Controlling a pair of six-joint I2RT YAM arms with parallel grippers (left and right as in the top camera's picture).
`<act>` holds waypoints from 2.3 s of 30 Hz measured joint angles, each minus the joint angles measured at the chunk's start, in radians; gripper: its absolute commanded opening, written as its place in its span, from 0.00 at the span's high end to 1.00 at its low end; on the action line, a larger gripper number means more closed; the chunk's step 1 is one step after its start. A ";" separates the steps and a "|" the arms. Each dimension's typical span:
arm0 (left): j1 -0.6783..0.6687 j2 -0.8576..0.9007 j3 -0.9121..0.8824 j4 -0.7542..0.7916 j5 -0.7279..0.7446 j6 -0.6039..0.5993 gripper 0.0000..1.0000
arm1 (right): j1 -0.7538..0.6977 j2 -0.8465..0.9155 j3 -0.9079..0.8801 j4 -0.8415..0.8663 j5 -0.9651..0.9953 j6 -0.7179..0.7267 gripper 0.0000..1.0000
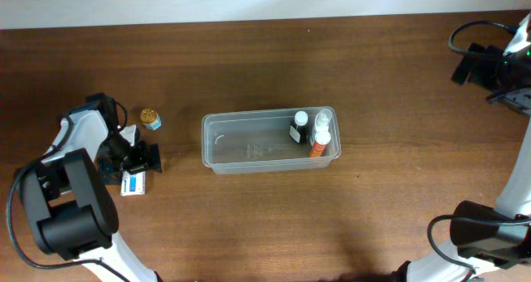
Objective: Pack container
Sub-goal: 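Close the left gripper on the Panadol box and lift it, then carry the Panadol box right into the container and lower it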
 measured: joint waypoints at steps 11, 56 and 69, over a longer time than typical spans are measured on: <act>0.000 0.005 0.000 0.002 -0.006 0.013 0.45 | 0.000 0.000 0.000 0.000 0.000 0.000 0.02; -0.033 0.024 0.395 -0.343 0.209 0.002 0.56 | 0.000 0.000 0.000 0.000 0.000 0.000 0.02; -0.277 -0.043 0.502 -0.402 0.209 0.131 0.55 | 0.000 0.000 0.000 0.000 0.000 0.000 0.02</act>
